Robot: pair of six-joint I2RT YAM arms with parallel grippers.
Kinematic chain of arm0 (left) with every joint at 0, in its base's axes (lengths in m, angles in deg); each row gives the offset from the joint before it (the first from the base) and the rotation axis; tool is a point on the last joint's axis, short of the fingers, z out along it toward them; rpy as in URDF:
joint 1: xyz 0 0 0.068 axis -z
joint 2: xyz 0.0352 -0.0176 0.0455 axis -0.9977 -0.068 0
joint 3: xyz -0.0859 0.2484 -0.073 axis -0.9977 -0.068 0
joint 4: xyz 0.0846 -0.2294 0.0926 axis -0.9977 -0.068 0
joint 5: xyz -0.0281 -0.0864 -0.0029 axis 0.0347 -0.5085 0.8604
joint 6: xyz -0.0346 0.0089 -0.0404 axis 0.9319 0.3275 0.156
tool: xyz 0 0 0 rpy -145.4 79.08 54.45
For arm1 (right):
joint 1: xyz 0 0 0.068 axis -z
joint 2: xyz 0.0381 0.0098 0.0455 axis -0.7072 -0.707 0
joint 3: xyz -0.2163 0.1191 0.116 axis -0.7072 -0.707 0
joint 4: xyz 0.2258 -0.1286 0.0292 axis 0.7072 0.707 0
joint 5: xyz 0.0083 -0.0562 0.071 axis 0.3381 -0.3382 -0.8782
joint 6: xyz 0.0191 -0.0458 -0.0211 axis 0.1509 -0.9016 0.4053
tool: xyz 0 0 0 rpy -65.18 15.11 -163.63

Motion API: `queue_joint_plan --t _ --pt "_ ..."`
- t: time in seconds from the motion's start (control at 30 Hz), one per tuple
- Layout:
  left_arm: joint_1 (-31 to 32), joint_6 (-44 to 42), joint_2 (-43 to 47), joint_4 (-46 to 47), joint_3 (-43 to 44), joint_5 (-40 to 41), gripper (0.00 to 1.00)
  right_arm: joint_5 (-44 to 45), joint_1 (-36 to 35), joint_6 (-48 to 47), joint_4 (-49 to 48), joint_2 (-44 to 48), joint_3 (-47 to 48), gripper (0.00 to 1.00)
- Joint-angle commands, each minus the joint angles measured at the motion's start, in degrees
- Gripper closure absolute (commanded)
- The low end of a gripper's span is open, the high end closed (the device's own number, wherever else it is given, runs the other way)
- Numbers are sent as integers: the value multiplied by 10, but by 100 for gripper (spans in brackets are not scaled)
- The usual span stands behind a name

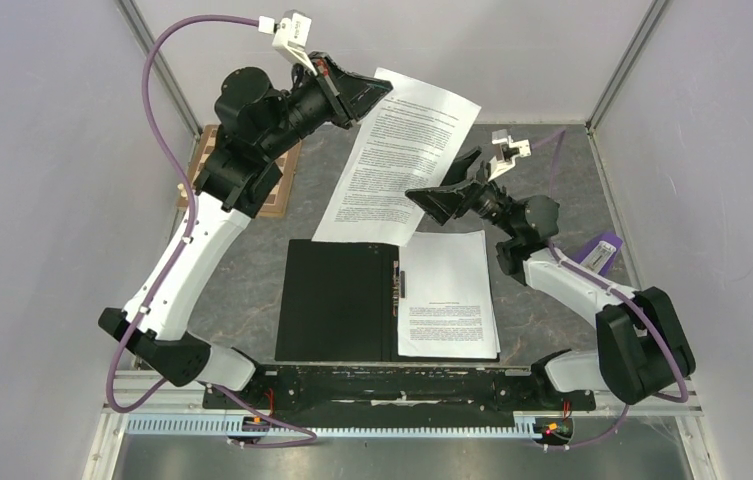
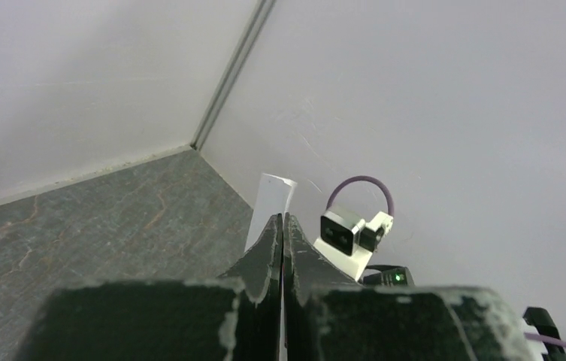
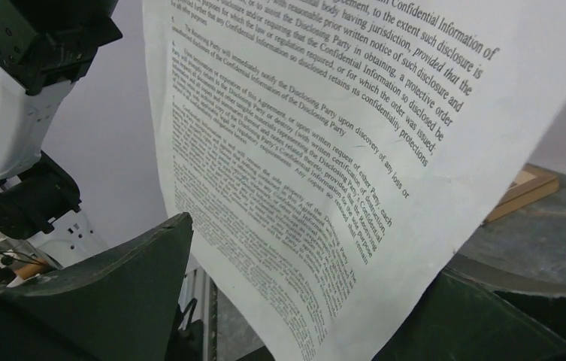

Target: Put the files into the folder

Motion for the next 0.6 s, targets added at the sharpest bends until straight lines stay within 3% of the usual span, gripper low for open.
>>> queue_joint_plan --t 0.0,0.1,0.2,0.23,0.37,0.4,0.57 --pt "4 16 22 33 -25 63 98 3 -9 20 -68 -5 -6 13" --pt "3 5 37 30 -45 91 98 14 -9 17 -55 7 -14 22" --pt "3 6 47 38 -75 113 98 29 -9 12 -23 19 -16 38" --pt "3 9 49 41 -87 121 98 33 -9 6 -3 23 -13 45" --pt "3 43 65 70 -151 150 98 60 -9 -32 172 31 21 94" --pt "4 50 65 73 -167 158 98 72 -9 -53 237 33 33 100" --pt "12 93 46 71 -244 165 98 221 -9 -212 655 34 169 100"
